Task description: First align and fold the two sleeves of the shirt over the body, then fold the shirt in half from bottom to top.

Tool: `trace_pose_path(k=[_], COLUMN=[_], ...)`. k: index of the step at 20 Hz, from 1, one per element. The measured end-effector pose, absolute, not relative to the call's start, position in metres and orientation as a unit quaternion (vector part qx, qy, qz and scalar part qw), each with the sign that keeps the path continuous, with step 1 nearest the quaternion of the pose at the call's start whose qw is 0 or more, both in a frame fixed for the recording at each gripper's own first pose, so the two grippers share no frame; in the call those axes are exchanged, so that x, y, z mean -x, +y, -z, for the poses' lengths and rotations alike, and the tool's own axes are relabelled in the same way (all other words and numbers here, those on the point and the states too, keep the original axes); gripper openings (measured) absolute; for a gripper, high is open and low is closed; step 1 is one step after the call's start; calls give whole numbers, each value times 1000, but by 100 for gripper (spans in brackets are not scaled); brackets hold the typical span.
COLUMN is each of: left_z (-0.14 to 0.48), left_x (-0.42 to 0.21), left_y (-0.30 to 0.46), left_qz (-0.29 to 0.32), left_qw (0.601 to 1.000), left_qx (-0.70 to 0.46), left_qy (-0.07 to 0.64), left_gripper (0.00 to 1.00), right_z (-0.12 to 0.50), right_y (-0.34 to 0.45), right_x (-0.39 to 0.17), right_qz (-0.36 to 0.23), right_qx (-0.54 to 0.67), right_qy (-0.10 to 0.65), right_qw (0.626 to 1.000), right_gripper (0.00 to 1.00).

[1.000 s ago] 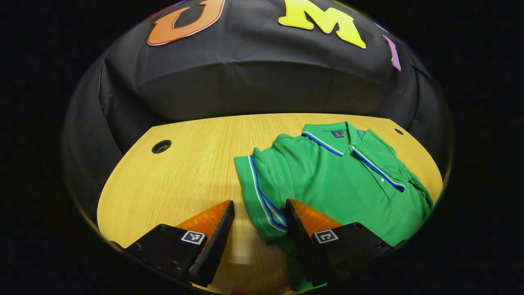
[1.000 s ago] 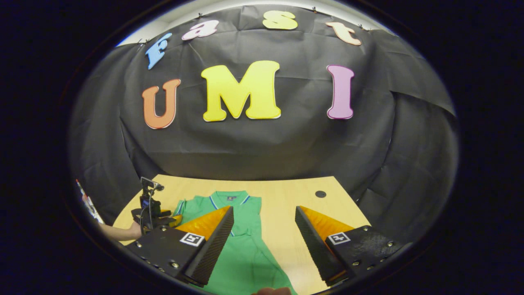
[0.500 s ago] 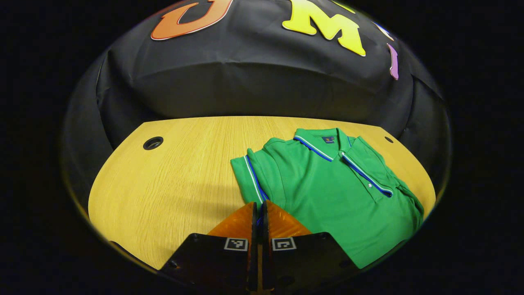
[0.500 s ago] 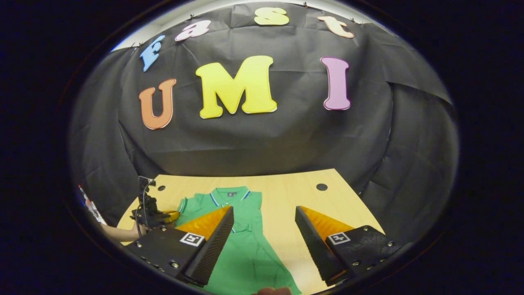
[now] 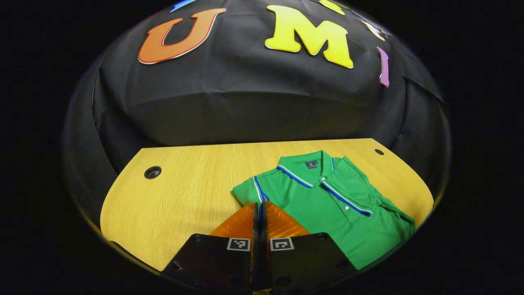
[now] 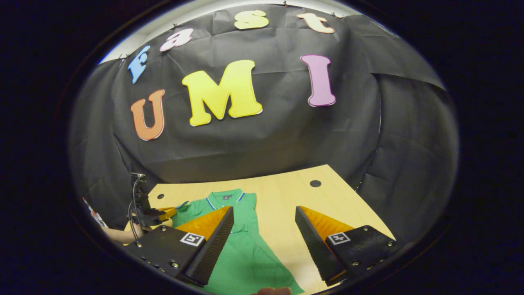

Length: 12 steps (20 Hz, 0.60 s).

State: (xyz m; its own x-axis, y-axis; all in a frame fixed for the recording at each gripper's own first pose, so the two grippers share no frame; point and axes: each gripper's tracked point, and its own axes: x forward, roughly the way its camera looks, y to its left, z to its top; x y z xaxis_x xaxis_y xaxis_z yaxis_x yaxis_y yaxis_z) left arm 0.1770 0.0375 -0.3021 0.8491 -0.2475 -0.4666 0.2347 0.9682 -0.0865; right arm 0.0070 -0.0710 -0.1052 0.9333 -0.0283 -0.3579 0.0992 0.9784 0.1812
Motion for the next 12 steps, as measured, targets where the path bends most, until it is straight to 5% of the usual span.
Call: trace_pose_path(k=[9, 12], left_z=[291, 313], left_x=[-174, -143], left_y=[-53, -89], left_qz=[182, 244], left_qw=[950, 925], left_qx=[-103, -113], left_qy=[230, 267], left_gripper=[4, 24], right_z=[127, 135], right_y=[-114, -120], right_x=[24, 32], right_qz=[76, 83], right_qx=[-135, -141], right_qy=[187, 193], right_qw=[970, 967], right_gripper=[93, 93])
